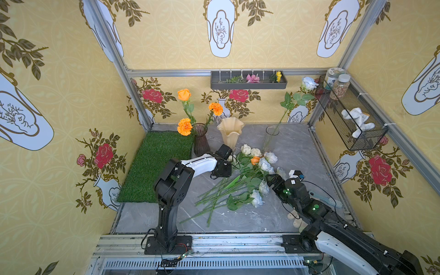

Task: Arrange the flowers in different vases according to their colors
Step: Pick up the flower at the center of the board.

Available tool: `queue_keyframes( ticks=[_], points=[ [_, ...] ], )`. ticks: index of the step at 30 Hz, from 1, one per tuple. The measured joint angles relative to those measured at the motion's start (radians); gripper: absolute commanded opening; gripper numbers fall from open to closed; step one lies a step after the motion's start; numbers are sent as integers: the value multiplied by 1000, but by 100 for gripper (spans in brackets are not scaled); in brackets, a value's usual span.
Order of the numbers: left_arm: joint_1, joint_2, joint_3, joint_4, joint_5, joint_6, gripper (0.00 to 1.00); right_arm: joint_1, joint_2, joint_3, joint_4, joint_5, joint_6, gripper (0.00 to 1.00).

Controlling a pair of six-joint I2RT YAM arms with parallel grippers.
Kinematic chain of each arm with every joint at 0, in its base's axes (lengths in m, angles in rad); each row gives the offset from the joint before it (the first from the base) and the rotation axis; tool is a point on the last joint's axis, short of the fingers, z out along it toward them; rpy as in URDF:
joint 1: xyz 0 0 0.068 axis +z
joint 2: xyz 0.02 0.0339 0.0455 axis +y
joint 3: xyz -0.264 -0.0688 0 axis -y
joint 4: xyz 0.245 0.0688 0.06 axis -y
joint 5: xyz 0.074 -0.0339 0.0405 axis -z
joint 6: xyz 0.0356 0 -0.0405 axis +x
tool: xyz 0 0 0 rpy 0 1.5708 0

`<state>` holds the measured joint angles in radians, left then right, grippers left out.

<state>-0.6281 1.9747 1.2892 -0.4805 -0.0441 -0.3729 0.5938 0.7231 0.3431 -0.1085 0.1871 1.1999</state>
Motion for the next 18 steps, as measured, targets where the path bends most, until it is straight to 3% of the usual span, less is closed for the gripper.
queue_keyframes(
  ticks=[13, 18],
  points=[
    [-32, -47, 32, -26, -74, 79, 1, -3, -15, -4, 0, 0, 0, 97],
    [-39, -79, 40, -35, -93, 116, 0, -5, -22, -7, 0, 0, 1, 97]
  ],
)
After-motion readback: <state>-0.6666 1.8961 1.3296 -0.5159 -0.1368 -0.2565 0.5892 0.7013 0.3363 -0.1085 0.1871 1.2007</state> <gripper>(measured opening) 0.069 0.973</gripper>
